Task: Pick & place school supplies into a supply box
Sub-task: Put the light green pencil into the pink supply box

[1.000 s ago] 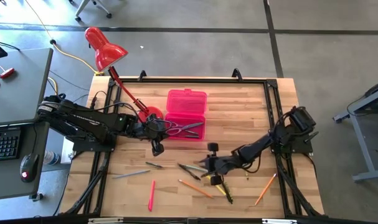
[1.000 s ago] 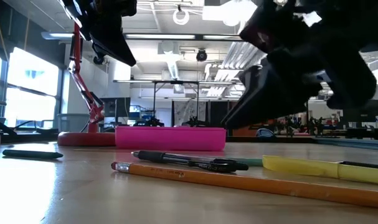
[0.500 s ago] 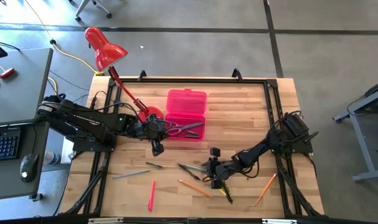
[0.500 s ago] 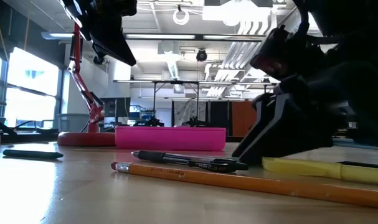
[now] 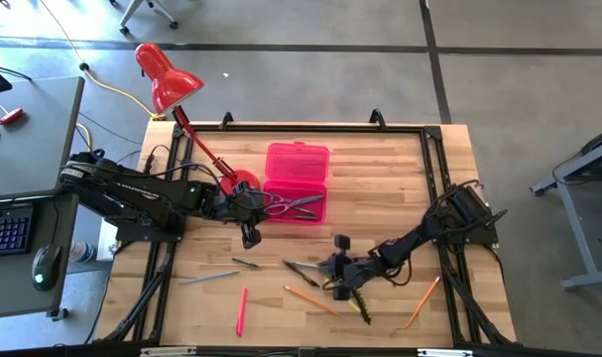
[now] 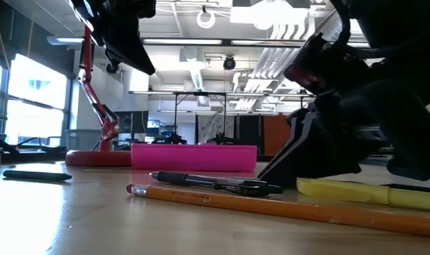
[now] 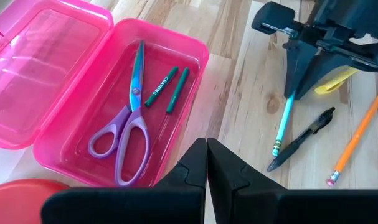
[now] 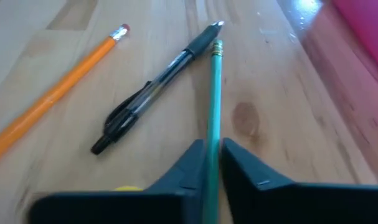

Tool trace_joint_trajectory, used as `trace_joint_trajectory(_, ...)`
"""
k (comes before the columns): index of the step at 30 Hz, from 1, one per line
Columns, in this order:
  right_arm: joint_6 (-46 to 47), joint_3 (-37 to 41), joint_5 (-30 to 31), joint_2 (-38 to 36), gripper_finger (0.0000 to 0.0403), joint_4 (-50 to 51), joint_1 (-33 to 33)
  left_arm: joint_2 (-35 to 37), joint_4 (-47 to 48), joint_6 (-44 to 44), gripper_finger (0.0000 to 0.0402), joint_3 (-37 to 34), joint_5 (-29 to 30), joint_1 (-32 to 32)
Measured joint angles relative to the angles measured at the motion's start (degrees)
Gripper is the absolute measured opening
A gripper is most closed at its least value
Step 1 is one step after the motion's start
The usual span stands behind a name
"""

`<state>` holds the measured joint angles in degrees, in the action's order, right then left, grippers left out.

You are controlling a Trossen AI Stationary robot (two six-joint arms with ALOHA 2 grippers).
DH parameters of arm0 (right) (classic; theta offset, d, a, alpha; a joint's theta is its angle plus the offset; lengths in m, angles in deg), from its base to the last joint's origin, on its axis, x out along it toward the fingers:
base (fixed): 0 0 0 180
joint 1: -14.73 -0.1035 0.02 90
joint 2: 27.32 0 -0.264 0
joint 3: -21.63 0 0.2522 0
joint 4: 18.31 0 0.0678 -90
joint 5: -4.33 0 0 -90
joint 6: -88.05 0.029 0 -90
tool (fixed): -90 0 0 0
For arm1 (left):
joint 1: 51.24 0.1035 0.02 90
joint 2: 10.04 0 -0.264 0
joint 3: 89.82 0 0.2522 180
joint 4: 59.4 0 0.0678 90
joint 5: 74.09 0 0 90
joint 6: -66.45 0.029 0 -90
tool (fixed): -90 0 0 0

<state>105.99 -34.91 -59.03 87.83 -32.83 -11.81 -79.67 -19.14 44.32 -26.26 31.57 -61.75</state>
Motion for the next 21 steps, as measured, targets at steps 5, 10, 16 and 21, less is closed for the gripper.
trace_joint_trajectory(5, -3.15, 0.16, 1.46, -1.11, 0.0015, -2.40, 0.69, 0.00, -0.02, 0.00, 0.0040, 0.00, 0.00, 0.00)
trace_joint_trajectory(10, -11.44, 0.26, 5.27, -5.79, 0.0005, -1.85, 1.36, 0.00, -0.02, 0.00, 0.0040, 0.00, 0.00, 0.01)
trace_joint_trajectory(16, -20.16, 0.17, 14.19, -14.00, 0.0004, -3.24, 4.17, 0.00, -0.26, 0.00, 0.0040, 0.00, 0.04, 0.01)
trace_joint_trajectory(21, -26.05, 0.08, 11.81, -18.30, 0.0003, -4.14, 12.38, 0.00, -0.46, 0.30, 0.0040, 0.02, 0.39, 0.01)
